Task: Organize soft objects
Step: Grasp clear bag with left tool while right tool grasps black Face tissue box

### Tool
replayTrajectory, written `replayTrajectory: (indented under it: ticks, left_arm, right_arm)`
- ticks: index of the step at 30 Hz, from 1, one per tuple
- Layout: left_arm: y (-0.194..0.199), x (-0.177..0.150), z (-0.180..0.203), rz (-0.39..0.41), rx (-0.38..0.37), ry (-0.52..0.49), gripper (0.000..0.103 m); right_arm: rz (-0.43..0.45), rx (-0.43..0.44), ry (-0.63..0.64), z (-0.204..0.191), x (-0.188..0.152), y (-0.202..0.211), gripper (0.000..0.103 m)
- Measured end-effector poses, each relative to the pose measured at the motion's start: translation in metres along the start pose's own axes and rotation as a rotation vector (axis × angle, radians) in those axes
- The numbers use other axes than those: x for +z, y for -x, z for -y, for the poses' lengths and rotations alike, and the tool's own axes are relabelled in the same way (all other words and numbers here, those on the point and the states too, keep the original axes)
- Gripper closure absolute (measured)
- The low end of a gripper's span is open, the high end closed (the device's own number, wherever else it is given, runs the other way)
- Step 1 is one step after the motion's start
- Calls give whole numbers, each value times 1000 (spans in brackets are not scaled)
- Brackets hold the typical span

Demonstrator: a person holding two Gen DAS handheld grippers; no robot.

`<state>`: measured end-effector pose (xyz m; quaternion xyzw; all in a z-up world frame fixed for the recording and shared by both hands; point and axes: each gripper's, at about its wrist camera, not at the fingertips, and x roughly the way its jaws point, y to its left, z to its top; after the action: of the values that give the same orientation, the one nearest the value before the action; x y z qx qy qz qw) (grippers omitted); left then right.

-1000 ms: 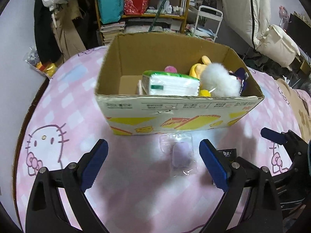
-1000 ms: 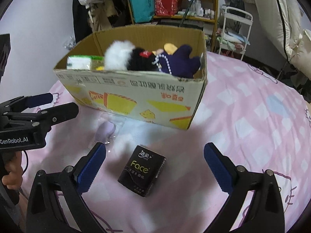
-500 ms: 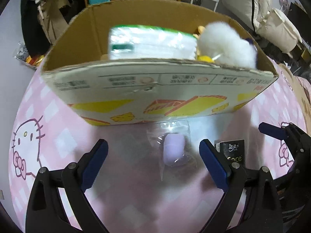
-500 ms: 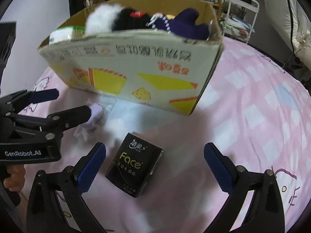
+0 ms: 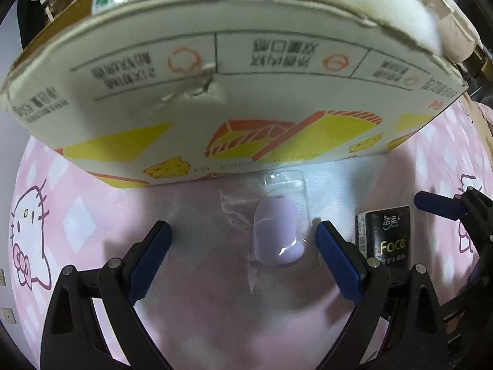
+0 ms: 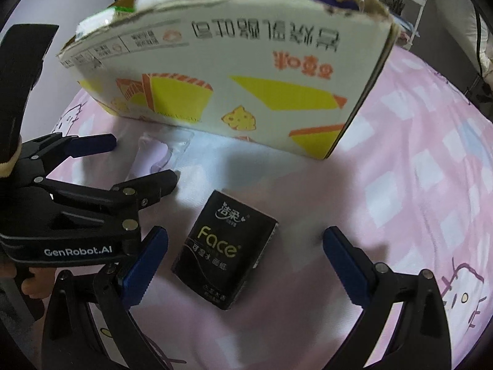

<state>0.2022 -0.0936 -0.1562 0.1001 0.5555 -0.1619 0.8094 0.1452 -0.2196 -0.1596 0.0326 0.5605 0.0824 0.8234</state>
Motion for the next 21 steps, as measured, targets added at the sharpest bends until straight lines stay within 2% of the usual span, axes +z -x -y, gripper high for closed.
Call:
replayTrajectory:
  ticks: [3, 9, 21]
  left_arm:
    - [-1, 0, 1, -2, 10, -18, 10]
    - [2, 0, 7, 7, -5, -29, 17]
    - [6, -5, 18, 14, -1, -41, 19]
  right_arm:
    - [-7, -9, 6, -2, -1, -2, 0]
    - [-11, -14, 11, -6, -1, -4, 0]
    - [-20, -25, 15, -20, 5, -18, 0]
